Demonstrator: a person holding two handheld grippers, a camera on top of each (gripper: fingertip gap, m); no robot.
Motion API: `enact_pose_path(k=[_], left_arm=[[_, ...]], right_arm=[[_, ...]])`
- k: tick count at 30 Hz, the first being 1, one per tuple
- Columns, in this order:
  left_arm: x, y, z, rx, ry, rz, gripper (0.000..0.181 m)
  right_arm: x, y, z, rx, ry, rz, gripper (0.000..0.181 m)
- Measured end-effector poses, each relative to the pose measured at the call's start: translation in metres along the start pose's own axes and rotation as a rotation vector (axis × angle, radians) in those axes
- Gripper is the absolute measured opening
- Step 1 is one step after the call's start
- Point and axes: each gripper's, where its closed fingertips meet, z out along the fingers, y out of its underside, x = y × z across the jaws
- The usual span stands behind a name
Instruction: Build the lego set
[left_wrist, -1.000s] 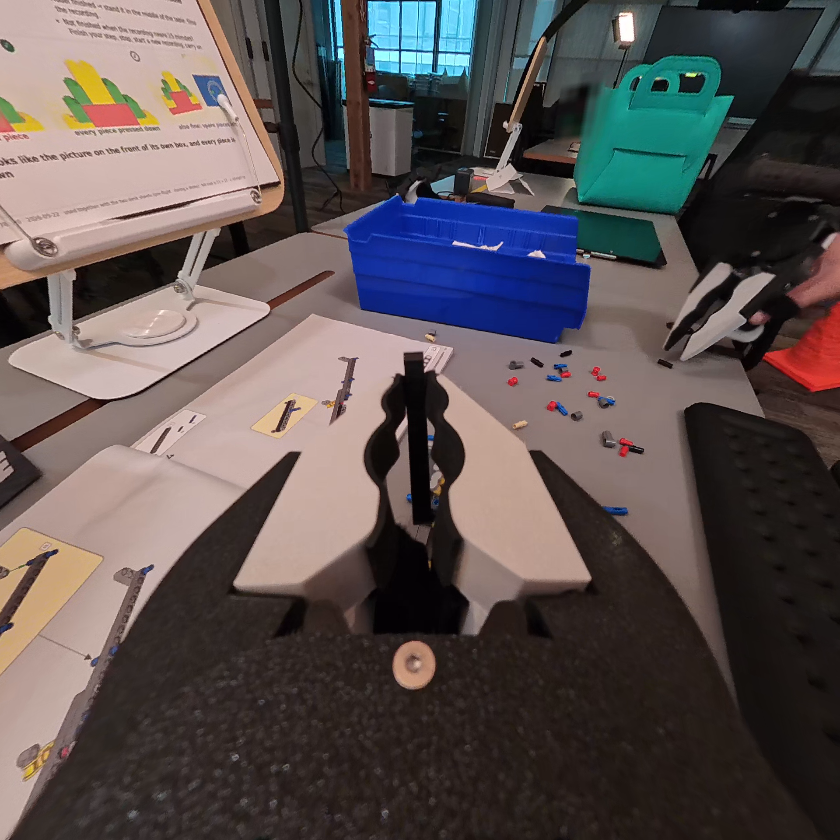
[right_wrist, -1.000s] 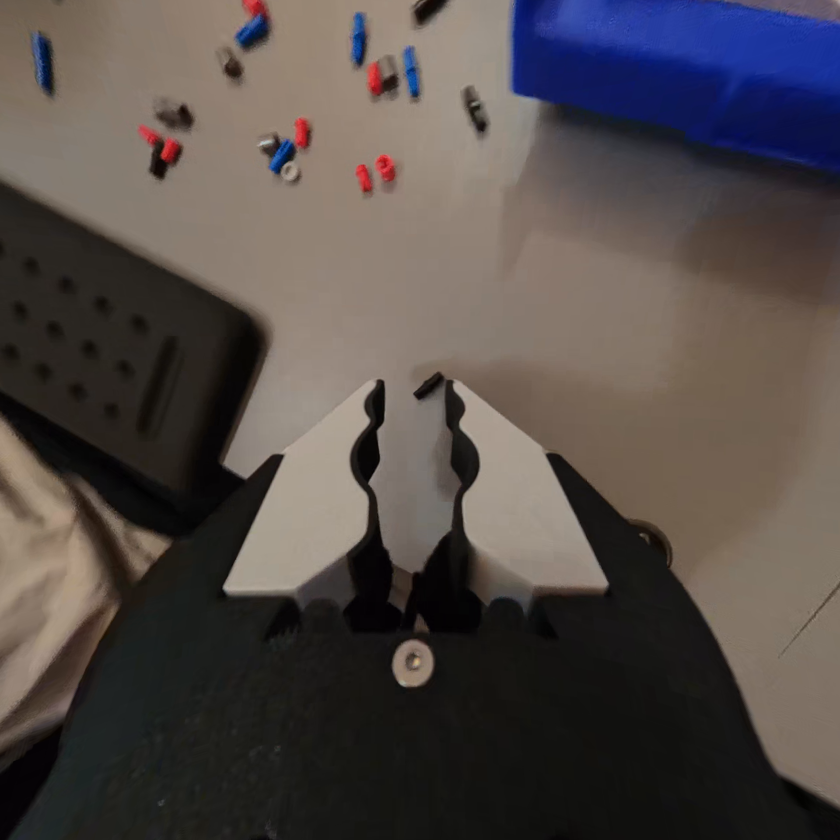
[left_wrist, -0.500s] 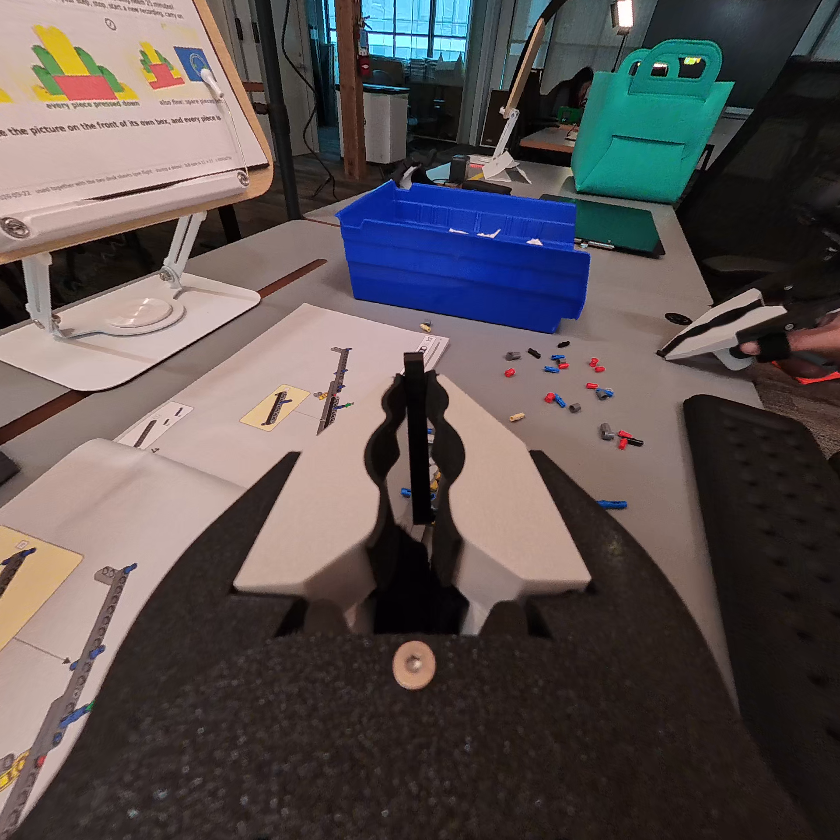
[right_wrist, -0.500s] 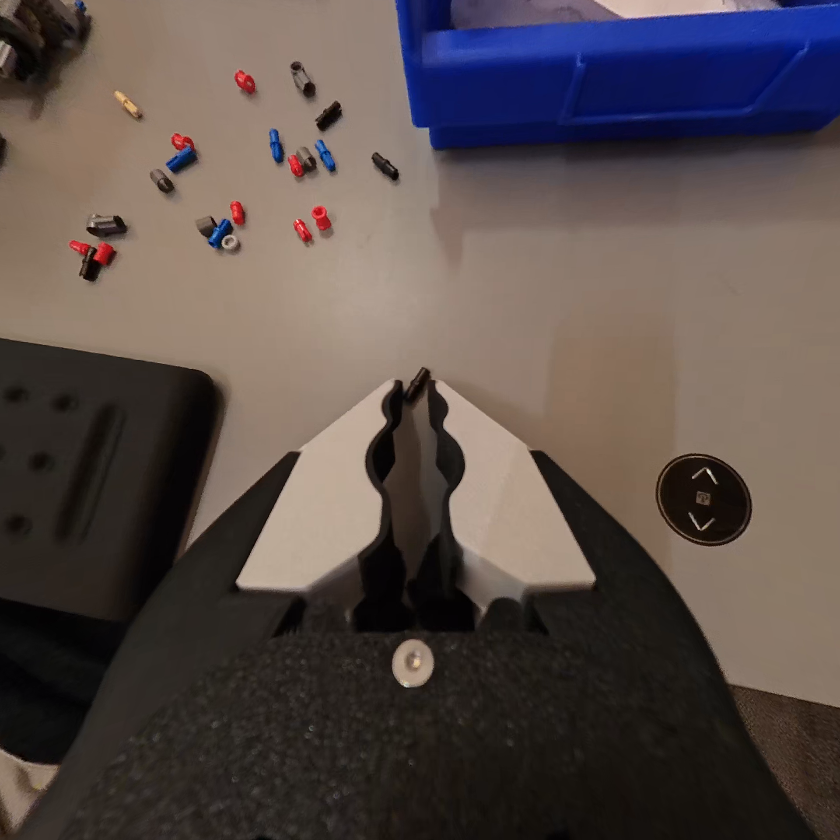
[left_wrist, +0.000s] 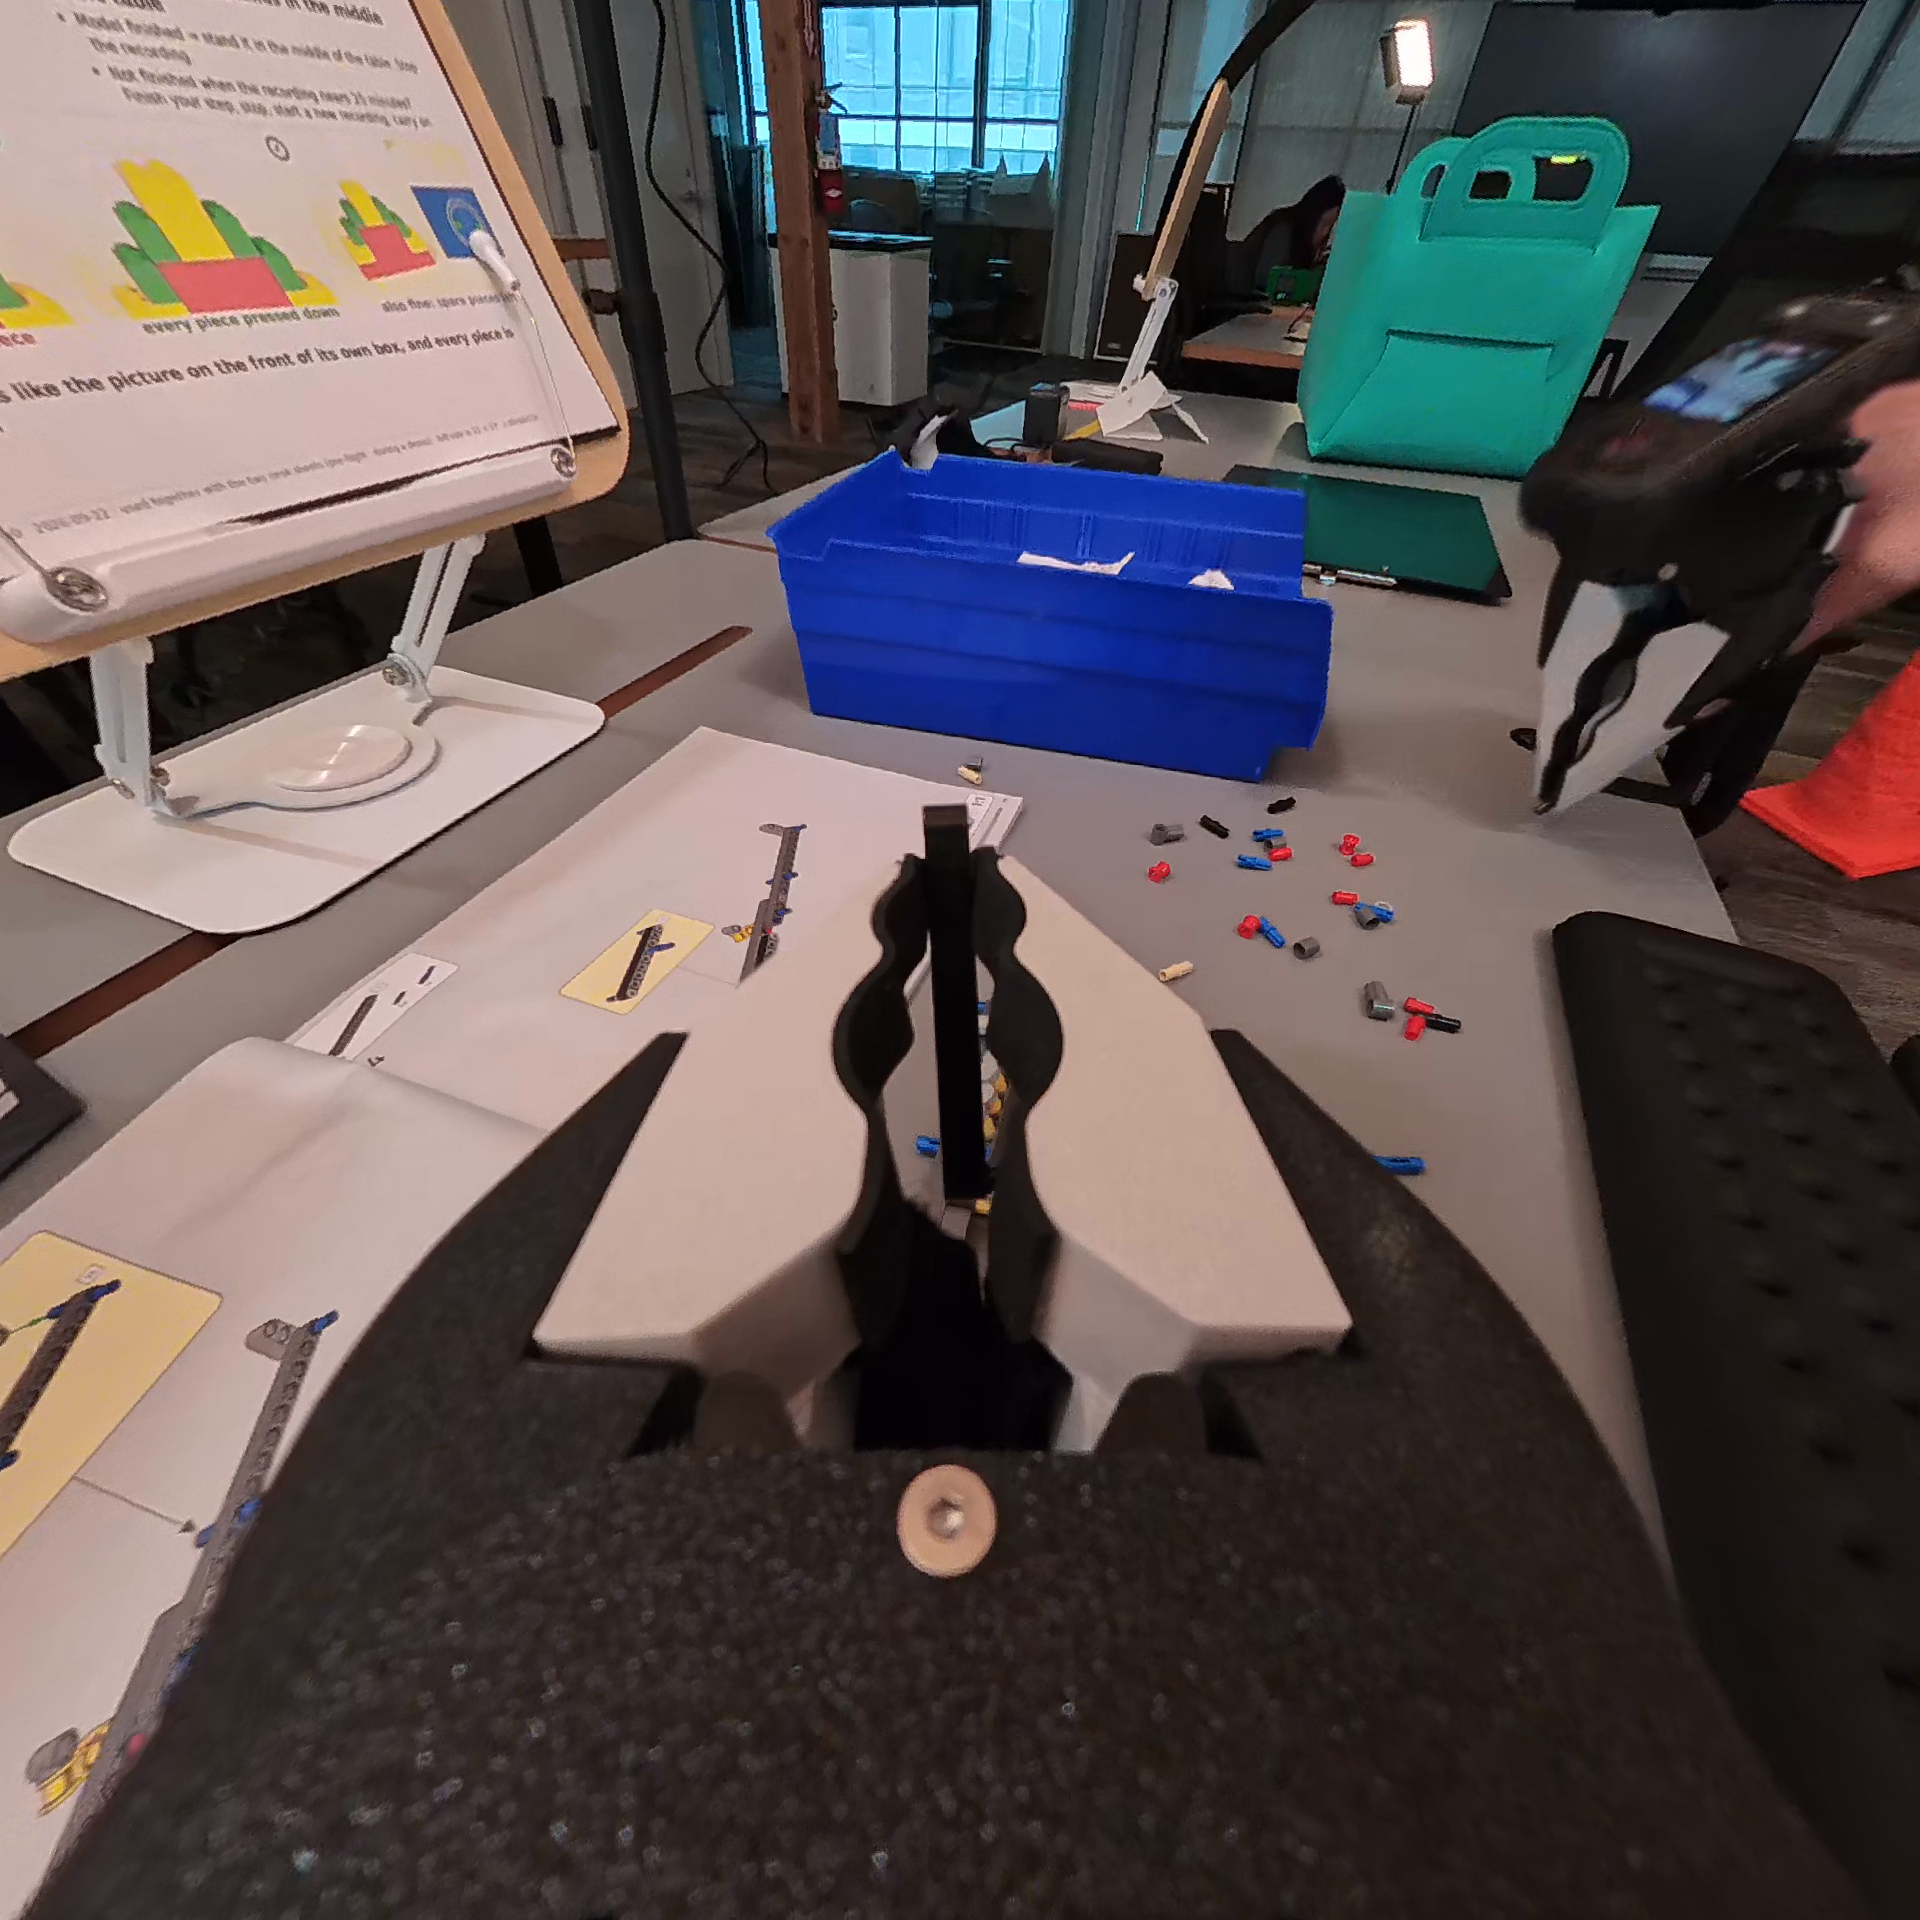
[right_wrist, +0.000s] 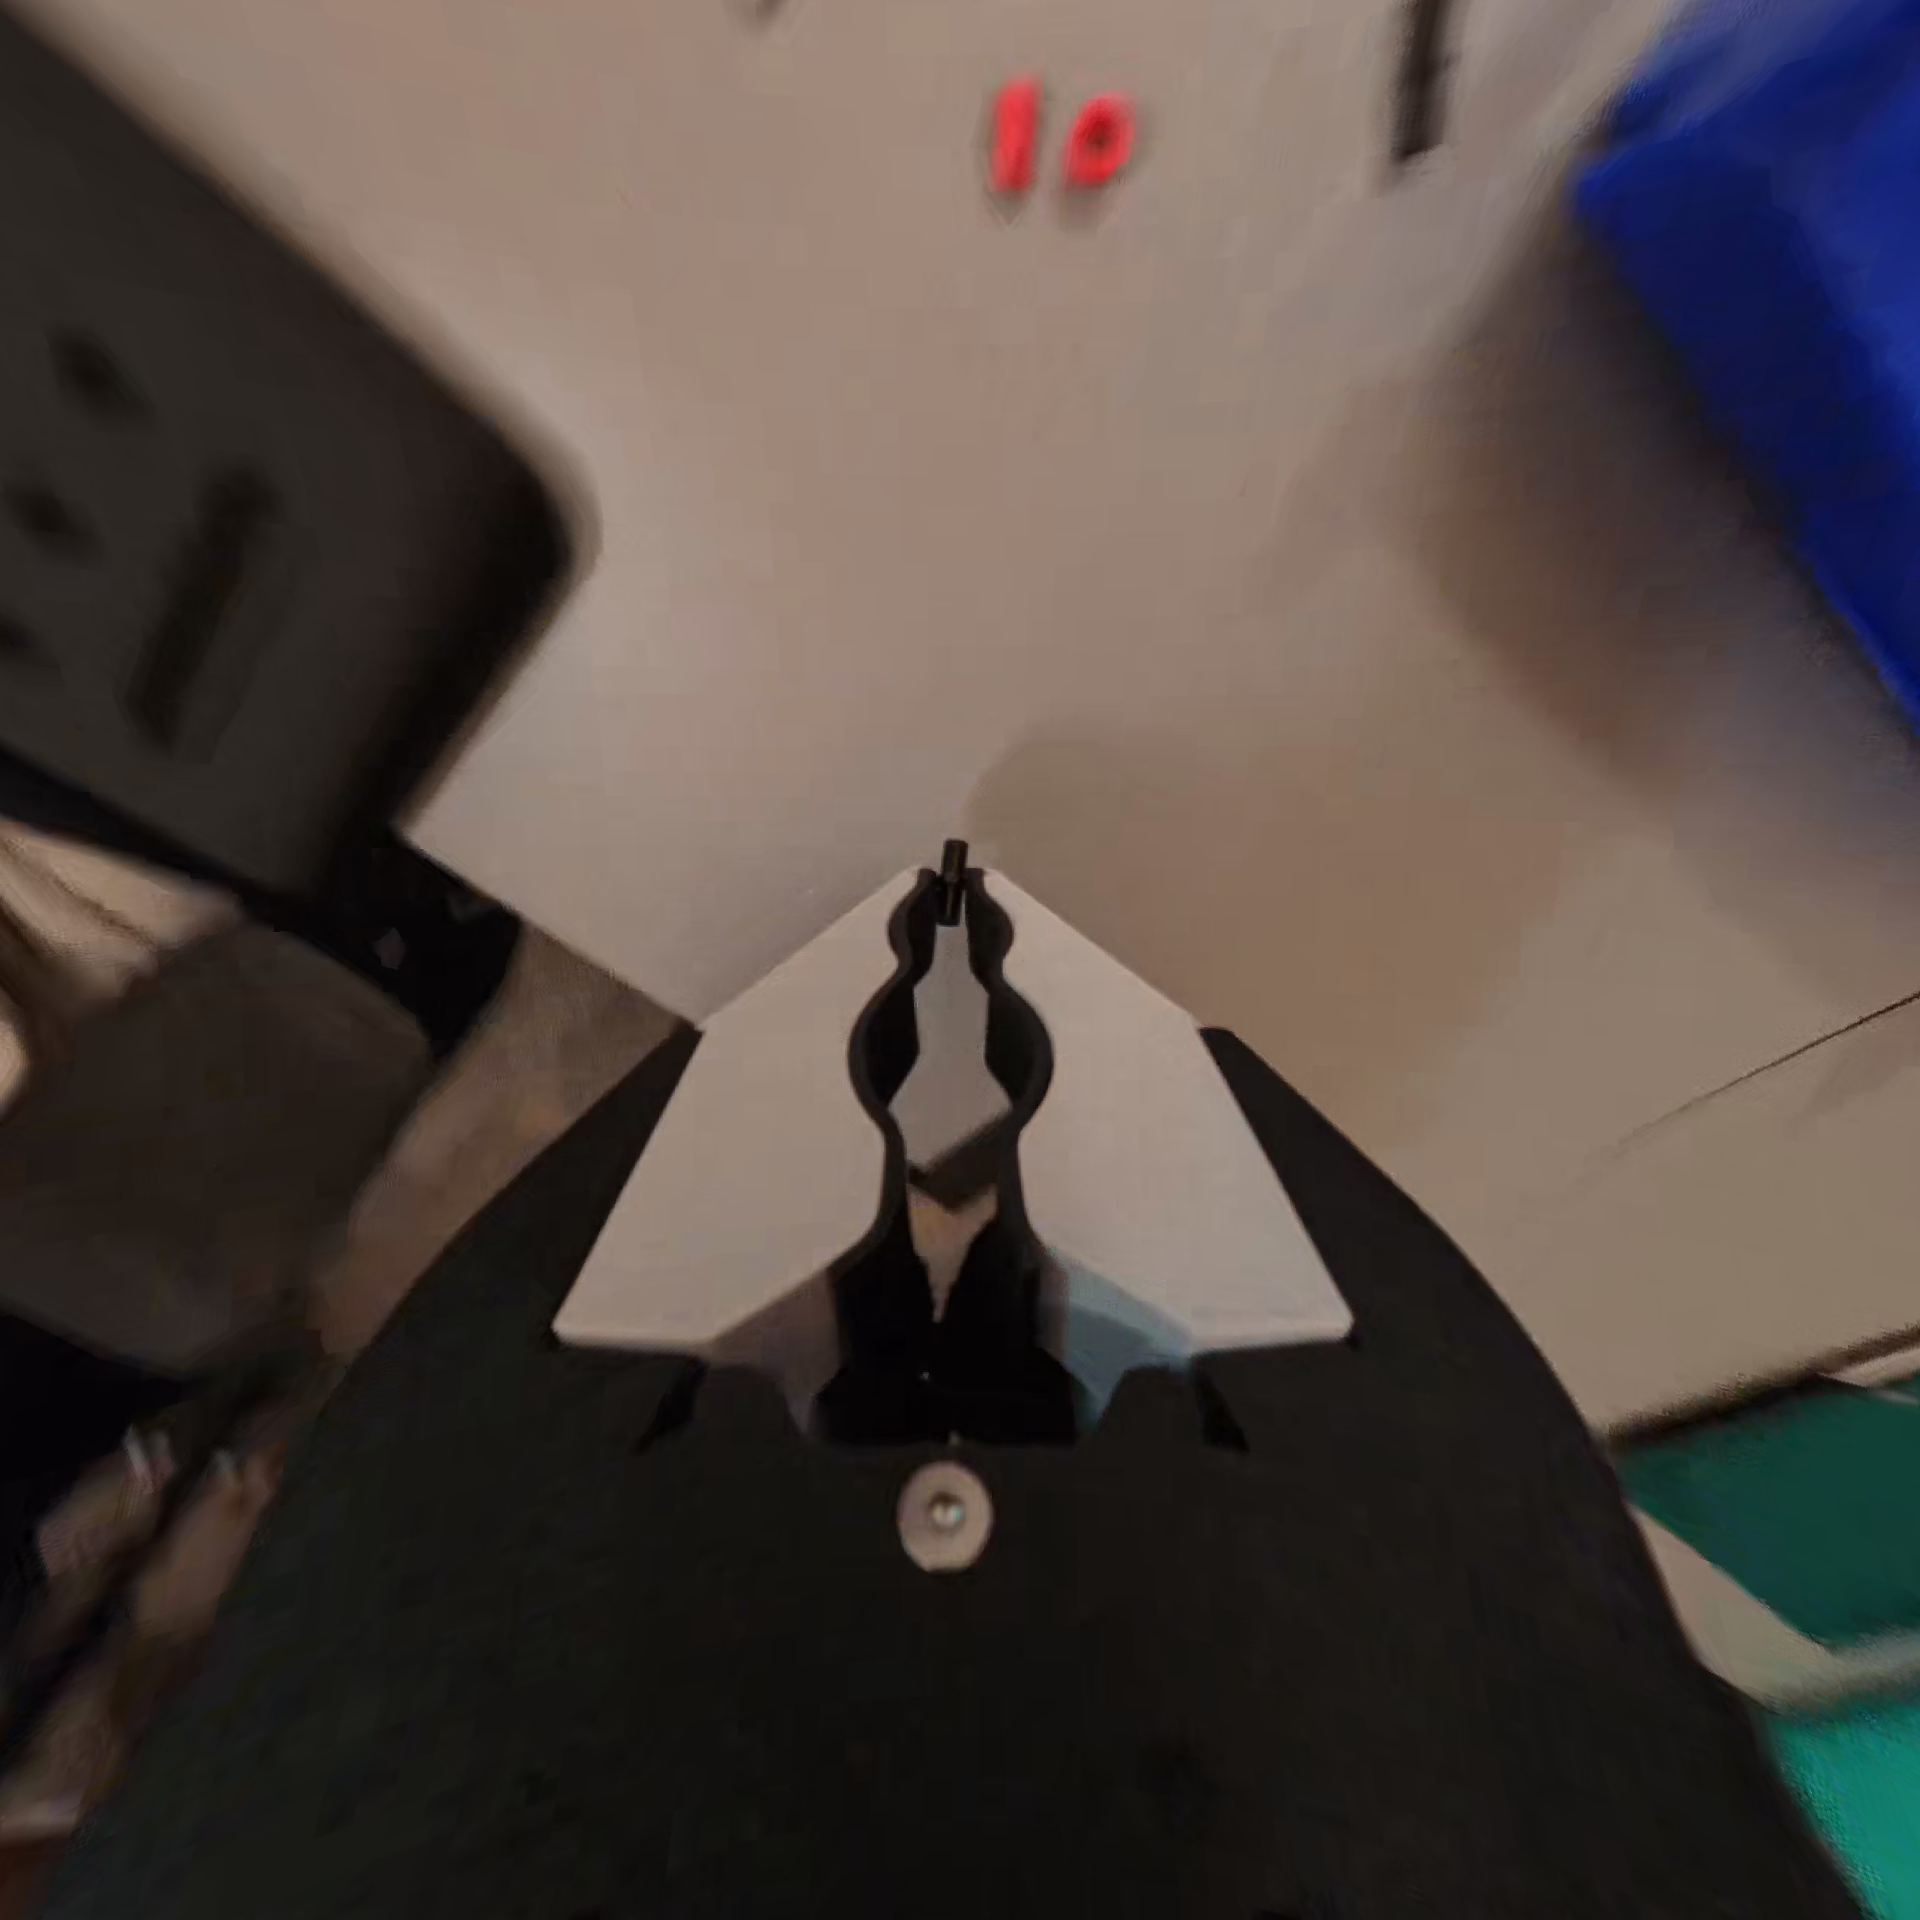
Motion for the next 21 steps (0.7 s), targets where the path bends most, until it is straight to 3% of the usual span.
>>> enact_pose_path(k=[3, 7, 21], left_arm=[[-0.003, -0.002, -0.002, 0.008, -0.011, 0.004, 0.007], [-0.008, -0.002, -0.004, 0.01, -0.02, -0.006, 0.007], [-0.005, -0.003, -0.004, 0.01, -0.007, -0.011, 0.007]], right_arm=[[0.004, 0.002, 0.002, -0.249, 0.01, -0.165, 0.003], [0.01, 0.003, 0.003, -0.444, 0.014, -0.273, 0.004], [0.017, 0.007, 0.011, -0.566, -0.014, -0.247, 0.004]])
